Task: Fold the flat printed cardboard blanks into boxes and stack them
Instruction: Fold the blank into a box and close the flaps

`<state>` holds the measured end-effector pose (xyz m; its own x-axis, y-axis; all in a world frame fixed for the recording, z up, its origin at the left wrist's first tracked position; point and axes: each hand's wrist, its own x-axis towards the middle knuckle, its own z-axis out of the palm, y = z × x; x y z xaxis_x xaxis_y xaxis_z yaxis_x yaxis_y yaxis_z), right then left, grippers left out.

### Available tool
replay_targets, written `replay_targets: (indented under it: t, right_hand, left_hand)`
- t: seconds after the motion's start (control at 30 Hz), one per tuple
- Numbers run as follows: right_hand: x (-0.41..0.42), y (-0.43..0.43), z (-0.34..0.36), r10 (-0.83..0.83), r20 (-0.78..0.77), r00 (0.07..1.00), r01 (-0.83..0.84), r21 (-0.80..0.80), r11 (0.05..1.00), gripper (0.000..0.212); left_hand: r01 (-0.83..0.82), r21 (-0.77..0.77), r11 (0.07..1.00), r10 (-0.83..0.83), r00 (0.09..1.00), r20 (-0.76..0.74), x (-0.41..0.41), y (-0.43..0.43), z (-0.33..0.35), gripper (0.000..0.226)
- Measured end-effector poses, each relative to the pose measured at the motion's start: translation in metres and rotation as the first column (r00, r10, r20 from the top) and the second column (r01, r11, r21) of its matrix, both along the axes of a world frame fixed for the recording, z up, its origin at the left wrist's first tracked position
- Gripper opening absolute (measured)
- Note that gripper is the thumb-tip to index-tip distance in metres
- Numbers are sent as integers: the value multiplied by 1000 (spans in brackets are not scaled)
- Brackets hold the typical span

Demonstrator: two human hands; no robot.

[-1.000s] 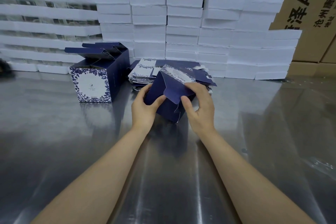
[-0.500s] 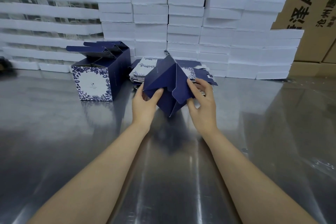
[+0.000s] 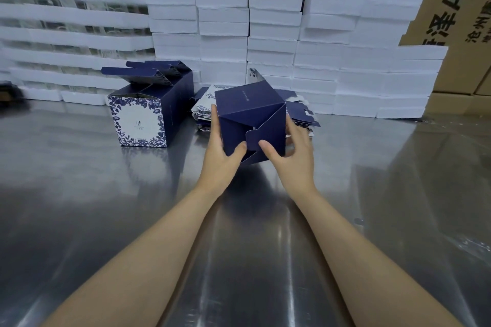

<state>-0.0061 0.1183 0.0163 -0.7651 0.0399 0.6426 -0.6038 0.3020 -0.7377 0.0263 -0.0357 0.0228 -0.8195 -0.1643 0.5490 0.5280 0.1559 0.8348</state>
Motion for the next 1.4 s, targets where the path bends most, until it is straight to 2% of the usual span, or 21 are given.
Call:
replay_targets:
  t: [0.07, 0.13, 0.2, 0.3, 0.4, 0.47, 0.6, 0.8, 0.87, 1.0, 1.1, 1.23, 1.3, 1.4]
  right_hand:
    - [0, -1, 1, -6, -31, 999, 6, 3, 1000, 60]
    - [0, -1, 1, 71, 4, 997, -71, -98, 993, 60]
    - [1, -1, -1, 132, 38, 991, -124, -176, 977, 67]
    - [1, -3, -1, 81, 23, 996, -74, -230, 970, 81]
    - [1, -5, 0, 63, -26, 998, -67, -206, 976, 92]
    - [1, -5, 0, 62, -26, 998, -66, -175, 982, 98]
    - [-2, -4, -2, 36, -33, 999, -42, -189, 981, 98]
    - [2, -5, 1, -4, -15, 1000, 1, -180, 984, 95]
    - [0, -4, 0, 24, 5, 1000, -23, -187, 982, 91]
    - [1, -4, -2, 52, 16, 999, -47, -201, 978, 71]
    - [5, -3, -2, 55, -32, 998, -59, -178, 982, 65]
    - [6, -1, -3, 30, -66, 997, -38, -119, 992, 62]
    - [6, 0, -2, -5, -126, 992, 2, -21, 1000, 69]
    - [6, -2, -1, 16, -240, 971, 1, 69, 998, 81]
  left_hand:
    - [2, -34, 999, -2, 1000, -25, 2, 0, 1, 91]
    - [-20, -93, 995, 16, 999, -41, 3, 1, 0, 92]
    - [-64, -157, 986, 54, 996, -70, 5, 2, 0, 95]
    - [-73, -229, 971, 36, 986, -161, 4, 2, 2, 92]
    - [-154, -317, 936, 102, 979, -177, 3, 1, 5, 86]
    - [-140, -302, 943, 88, 980, -179, 4, -1, 5, 79]
    - [-146, -279, 949, 95, 977, -189, 3, 1, 4, 60]
    - [-115, -245, 963, 72, 981, -181, 1, 0, 2, 56]
    - [-80, -189, 979, 47, 984, -173, 3, 1, 2, 55]
    - [-59, -145, 988, 35, 986, -163, 5, 2, 0, 54]
    - [-51, -134, 990, 35, 992, -121, 8, 5, -1, 54]
    - [-79, -54, 995, 76, 996, -56, 2, 3, -6, 40]
    - [-119, -35, 992, 116, 989, -90, 1, 1, -3, 43]
    - [-177, -91, 980, 150, 957, -247, -1, -5, 0, 50]
